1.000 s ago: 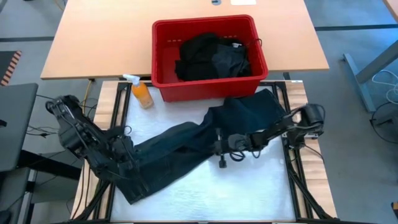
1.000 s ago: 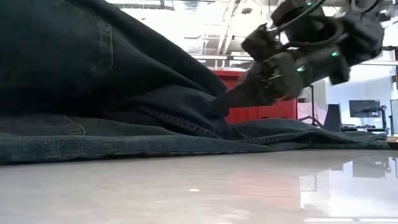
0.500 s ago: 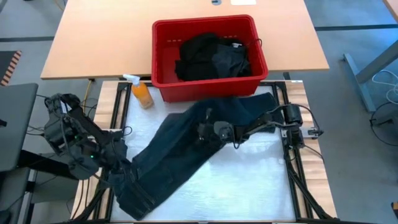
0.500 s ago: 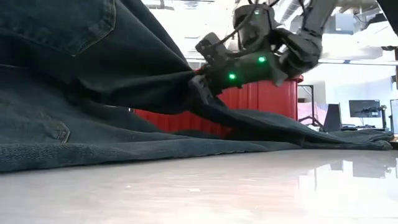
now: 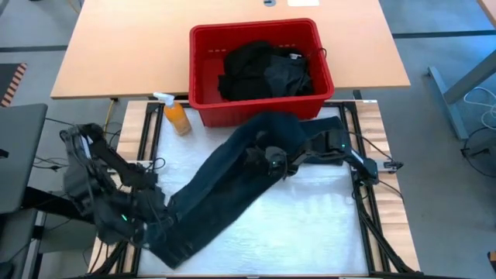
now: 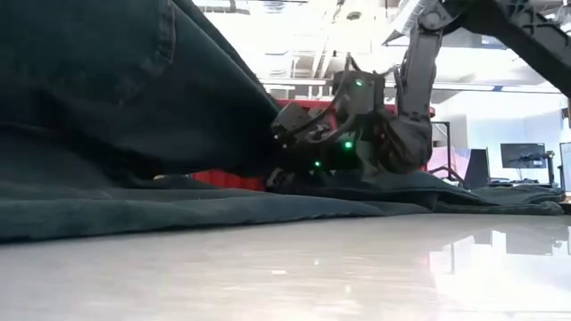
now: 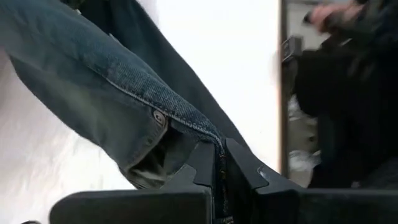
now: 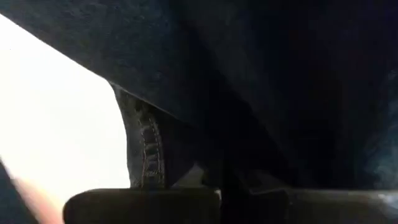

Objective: Fold Laundry from Bin
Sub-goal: Fold the dark blue pants

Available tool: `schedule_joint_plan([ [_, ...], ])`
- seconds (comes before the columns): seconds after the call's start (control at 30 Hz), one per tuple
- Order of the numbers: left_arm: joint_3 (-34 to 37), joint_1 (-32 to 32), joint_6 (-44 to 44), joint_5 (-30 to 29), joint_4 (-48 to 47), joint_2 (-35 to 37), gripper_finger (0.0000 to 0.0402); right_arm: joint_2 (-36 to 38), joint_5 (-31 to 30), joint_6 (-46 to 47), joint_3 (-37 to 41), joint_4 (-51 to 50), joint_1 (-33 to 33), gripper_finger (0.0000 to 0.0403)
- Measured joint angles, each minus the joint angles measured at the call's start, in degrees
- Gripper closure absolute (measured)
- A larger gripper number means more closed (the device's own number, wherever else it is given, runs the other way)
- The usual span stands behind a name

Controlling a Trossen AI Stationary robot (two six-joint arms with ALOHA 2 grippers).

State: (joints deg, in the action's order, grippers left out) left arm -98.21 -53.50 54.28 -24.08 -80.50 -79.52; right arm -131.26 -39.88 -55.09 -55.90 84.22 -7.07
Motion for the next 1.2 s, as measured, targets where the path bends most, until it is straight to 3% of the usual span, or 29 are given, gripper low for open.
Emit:
schedule_joint_plan([
  [0.1, 0.0, -0.56, 0.58, 1.42, -0.01, -4.6, 0.0401, -0.72, -0.8, -2.39, 0.02, 5.57, 0.01, 0.0384],
  [0.2, 0.0, -0.75, 4.05, 2.95, -3.51, -9.53, 0.0401, -0.02, -2.5, -2.37, 0.03, 1.26, 1.12, 0.0382],
  [0.37, 0.02, -0.59, 8.65, 8.28, -9.07, -16.66, 0.0401, 6.09, -4.52, 2.81, -0.13, -23.99, 5.17, 0.0378],
  [0.5, 0.0, -0.52, 7.08, 8.21, -7.09, -19.44, 0.0401, 13.24, -2.09, 17.53, -0.11, -47.91, 7.03, 0.0382],
  [0.63, 2.32, -0.66, 9.21, 8.47, -6.61, -20.86, 0.0401, 20.34, 2.15, 22.73, 0.18, -65.62, 7.87, 0.0384],
  [0.93, 16.17, -1.3, 10.93, 12.92, 8.78, -20.88, 0.0401, 34.01, 7.02, 23.54, 0.13, -74.64, 10.13, 0.0385],
  [1.03, 19.55, -1.61, 10.97, 13.87, 14.09, -20.88, 0.0401, 38.66, 12.9, 25.88, 0.07, -86.09, 11.5, 0.0385],
  [1.2, 22.43, -1.63, 11.45, 15.9, 16.62, -20.9, 0.0401, 46.57, 20.64, 38.14, 0.11, -105.91, 15.69, 0.0379],
])
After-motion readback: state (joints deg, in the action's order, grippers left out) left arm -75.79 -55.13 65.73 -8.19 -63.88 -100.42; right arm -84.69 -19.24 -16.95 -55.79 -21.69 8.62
